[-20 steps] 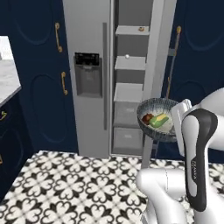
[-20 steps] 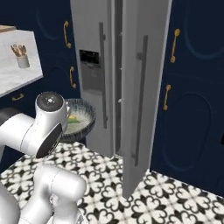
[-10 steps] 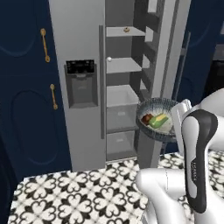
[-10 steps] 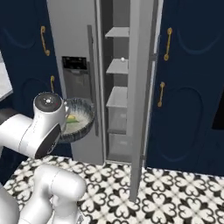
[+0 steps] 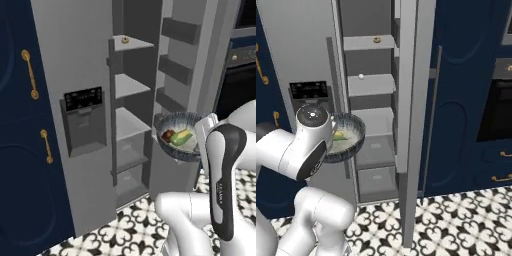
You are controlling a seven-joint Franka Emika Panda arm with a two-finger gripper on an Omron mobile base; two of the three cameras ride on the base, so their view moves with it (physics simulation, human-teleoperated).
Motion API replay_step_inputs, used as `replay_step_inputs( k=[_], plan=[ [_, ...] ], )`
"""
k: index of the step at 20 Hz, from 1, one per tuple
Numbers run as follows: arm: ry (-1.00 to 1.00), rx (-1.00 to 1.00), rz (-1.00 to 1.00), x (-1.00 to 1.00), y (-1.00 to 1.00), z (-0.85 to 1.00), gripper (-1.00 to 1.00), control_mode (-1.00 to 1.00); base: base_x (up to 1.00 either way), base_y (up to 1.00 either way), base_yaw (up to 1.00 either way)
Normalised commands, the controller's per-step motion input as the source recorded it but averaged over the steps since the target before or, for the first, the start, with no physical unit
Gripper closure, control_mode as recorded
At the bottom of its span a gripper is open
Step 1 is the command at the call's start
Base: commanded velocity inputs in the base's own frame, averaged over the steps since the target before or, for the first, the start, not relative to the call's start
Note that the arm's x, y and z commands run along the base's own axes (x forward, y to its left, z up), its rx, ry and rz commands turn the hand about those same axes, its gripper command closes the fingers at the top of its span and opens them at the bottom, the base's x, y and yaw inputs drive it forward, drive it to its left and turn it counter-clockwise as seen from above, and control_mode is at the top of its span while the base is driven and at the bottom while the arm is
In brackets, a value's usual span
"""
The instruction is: Pick the chicken drumstick and corn from their plates and place them in the bowl. Then put the bowl in the fridge.
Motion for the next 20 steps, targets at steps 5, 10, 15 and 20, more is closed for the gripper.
replay_step_inputs(
  k=[5,10,15,20],
  plan=[
    [0.00,0.00,0.00,0.00,0.00,0.00,1.00,1.00,0.71,0.41,-0.07],
    [0.00,0.00,0.00,0.00,0.00,0.00,1.00,1.00,0.53,0.15,0.01],
    [0.00,0.00,0.00,0.00,0.00,0.00,1.00,1.00,0.39,-0.13,0.09],
    [0.00,0.00,0.00,0.00,0.00,0.00,1.00,1.00,0.52,-0.32,0.20]
  ],
)
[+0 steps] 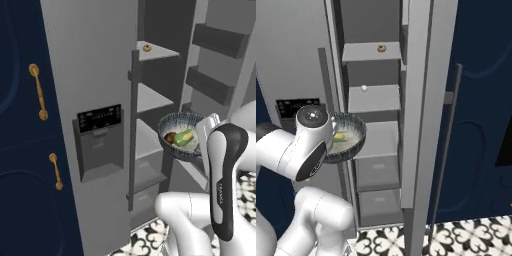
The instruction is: Pick the chicken drumstick and corn from their plates and place them in the bowl. Then put the bowl in the fridge.
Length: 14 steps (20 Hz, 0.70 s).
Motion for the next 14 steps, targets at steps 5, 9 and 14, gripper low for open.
replay_step_inputs(
  k=[5,9,14],
  plan=[
    [0.00,0.00,0.00,0.00,0.00,0.00,1.00,1.00,0.30,-0.15,0.06],
    [0.00,0.00,0.00,0.00,0.00,0.00,1.00,1.00,0.50,0.00,0.00],
    [0.00,0.00,0.00,0.00,0.00,0.00,1.00,1.00,0.42,0.00,0.00]
  ],
)
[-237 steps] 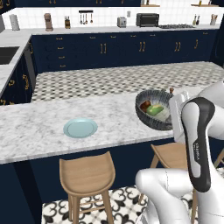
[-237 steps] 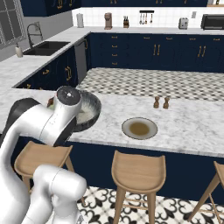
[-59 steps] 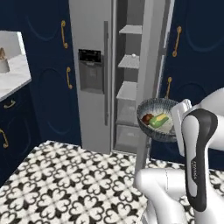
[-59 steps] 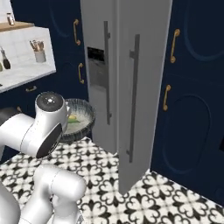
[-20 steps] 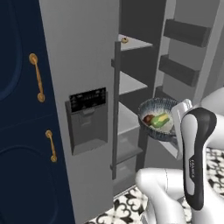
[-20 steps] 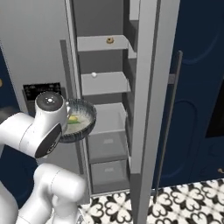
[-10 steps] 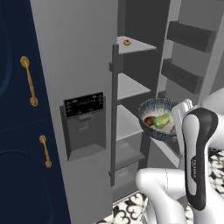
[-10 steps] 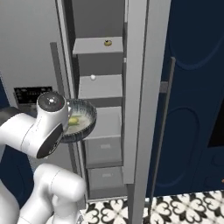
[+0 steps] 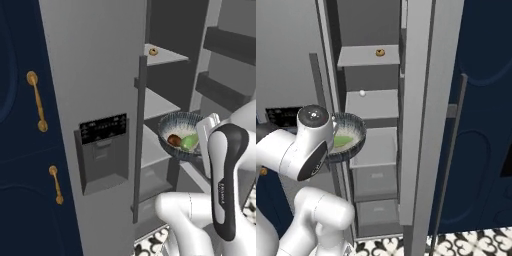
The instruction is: Pick the chicken drumstick and corn from their plates and place them in the bowl. Then put the bowl in the fridge.
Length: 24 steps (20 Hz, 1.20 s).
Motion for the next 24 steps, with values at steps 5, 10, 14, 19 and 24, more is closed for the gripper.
replay_step_inputs(
  k=[5,10,14,19,24],
  plan=[
    [0.00,0.00,0.00,0.00,0.00,0.00,1.00,1.00,0.14,-0.22,-0.10],
    [0.00,0.00,0.00,0.00,0.00,0.00,1.00,1.00,0.44,-0.02,-0.31],
    [0.00,0.00,0.00,0.00,0.00,0.00,1.00,1.00,0.44,0.00,-0.38],
    [0.00,0.00,0.00,0.00,0.00,0.00,1.00,1.00,0.49,0.09,-0.08],
    [0.00,0.00,0.00,0.00,0.00,0.00,1.00,1.00,0.47,0.01,0.00]
  ],
)
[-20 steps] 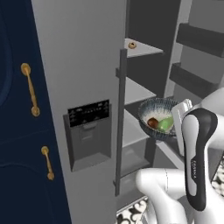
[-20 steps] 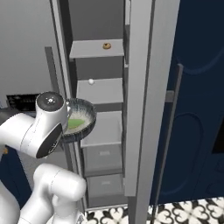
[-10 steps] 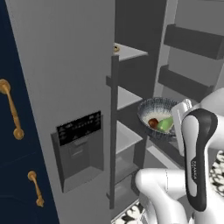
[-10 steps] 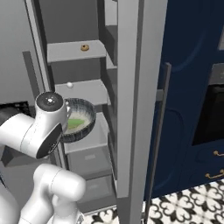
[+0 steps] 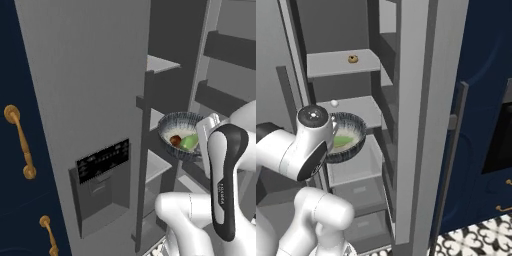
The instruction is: Pick the chicken drumstick and corn from their plates and place them in the bowl. Then put the bowl in the fridge.
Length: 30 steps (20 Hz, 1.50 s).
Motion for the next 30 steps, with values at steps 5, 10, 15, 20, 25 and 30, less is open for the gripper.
replay_step_inputs(
  k=[5,10,15,20,25,30],
  plan=[
    [0.00,0.00,0.00,0.00,0.00,0.00,1.00,1.00,0.34,-0.03,0.00],
    [0.00,0.00,0.00,0.08,-0.02,-0.02,1.00,-1.00,0.30,-0.02,0.00],
    [-0.07,-0.01,0.06,0.71,0.03,-0.07,1.00,-1.00,0.00,0.00,0.00],
    [0.01,0.00,0.20,0.57,0.00,-0.08,1.00,-1.00,0.00,0.00,0.00],
    [0.00,-0.01,0.20,0.69,0.00,-0.12,1.00,-1.00,0.00,0.00,0.00],
    [0.02,0.00,0.00,0.87,0.00,-0.17,1.00,-1.00,0.00,0.00,0.00]
  ],
)
